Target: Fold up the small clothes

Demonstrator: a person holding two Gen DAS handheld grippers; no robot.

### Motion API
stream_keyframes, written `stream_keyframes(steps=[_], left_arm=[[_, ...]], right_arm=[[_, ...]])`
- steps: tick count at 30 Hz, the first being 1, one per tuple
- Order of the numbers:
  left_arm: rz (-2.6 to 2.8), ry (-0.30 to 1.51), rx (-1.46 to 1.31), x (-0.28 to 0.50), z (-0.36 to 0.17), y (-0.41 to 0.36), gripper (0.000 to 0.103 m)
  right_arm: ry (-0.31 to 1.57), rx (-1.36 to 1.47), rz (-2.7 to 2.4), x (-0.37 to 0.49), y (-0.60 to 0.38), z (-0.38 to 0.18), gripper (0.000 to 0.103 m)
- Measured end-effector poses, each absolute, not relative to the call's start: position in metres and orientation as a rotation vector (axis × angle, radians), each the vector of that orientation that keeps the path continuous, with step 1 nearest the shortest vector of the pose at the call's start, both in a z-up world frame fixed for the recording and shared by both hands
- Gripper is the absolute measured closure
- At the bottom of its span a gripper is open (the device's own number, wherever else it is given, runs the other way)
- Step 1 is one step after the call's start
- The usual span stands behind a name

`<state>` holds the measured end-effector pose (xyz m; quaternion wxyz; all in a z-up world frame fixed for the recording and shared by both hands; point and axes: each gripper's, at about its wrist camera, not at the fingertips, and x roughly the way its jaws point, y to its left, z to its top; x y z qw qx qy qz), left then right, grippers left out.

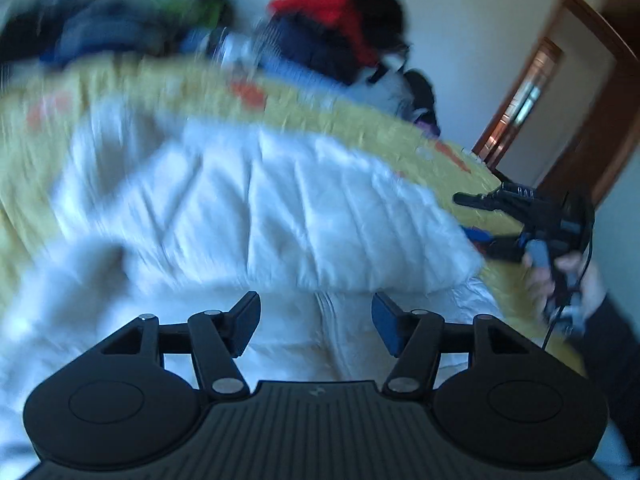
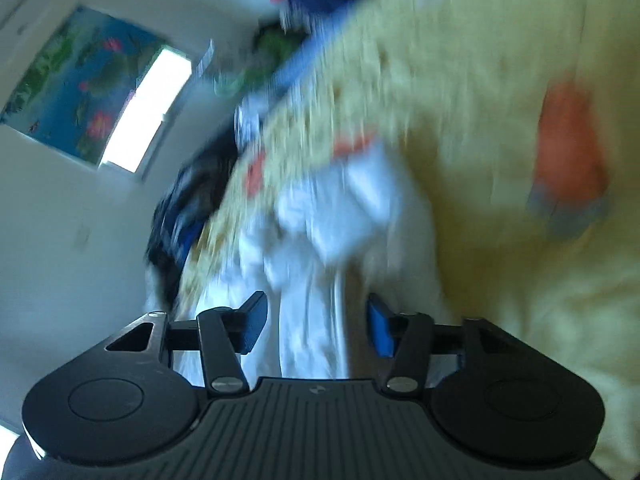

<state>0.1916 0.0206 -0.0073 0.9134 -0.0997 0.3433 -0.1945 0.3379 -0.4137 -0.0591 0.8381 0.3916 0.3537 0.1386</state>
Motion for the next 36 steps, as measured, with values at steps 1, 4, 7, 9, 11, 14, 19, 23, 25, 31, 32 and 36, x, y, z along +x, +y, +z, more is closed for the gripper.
stream_keyframes(steps=[1,4,7,9,11,14,19,23,25,31,32,36], left_arm=[[-0.374,0.644,-0.17,0.185,0.003,0.023,0.042],[-0.259,0.463,-0.117,0.186,0.029,0.027,0.038],[-0.157,0.364,-0.147,0.217,0.032,0.032,0.021],[-0.103,0.383,-0.177,0.249,0.022,0.031,0.021],[-0.077,0.437,-0.192,0.281,0.01,0.03,0.021],[-0.019,0.527,-0.101,0.313,-0.013,0.022,0.021],[0.031,0.671,-0.002,0.331,-0.061,0.018,0.02],[0.02,0.679,-0.019,0.331,-0.08,0.023,0.02],[0.013,0.697,-0.039,0.337,-0.085,0.026,0.019],[0.001,0.665,-0.041,0.338,-0.098,0.026,0.018],[0.002,0.658,-0.044,0.337,-0.099,0.025,0.018],[-0.004,0.655,-0.064,0.337,-0.099,0.028,0.018]], right_arm=[[0.692,0.759,0.276,0.33,-0.41,-0.044,0.047],[0.593,0.583,0.335,0.315,-0.38,-0.01,0.045],[0.611,0.425,0.441,0.318,-0.331,0.004,0.022],[0.639,0.323,0.468,0.329,-0.3,-0.002,0.019],[0.689,0.263,0.445,0.346,-0.28,-0.015,0.02],[0.731,0.178,0.347,0.36,-0.267,-0.037,0.022],[0.746,0.132,0.344,0.351,-0.276,-0.078,0.018],[0.687,0.117,0.362,0.338,-0.277,-0.09,0.018],[0.676,0.096,0.355,0.338,-0.272,-0.091,0.015],[0.678,0.032,0.353,0.34,-0.26,-0.093,0.008],[0.677,0.031,0.353,0.341,-0.26,-0.094,0.008],[0.679,0.02,0.351,0.34,-0.257,-0.093,0.007]])
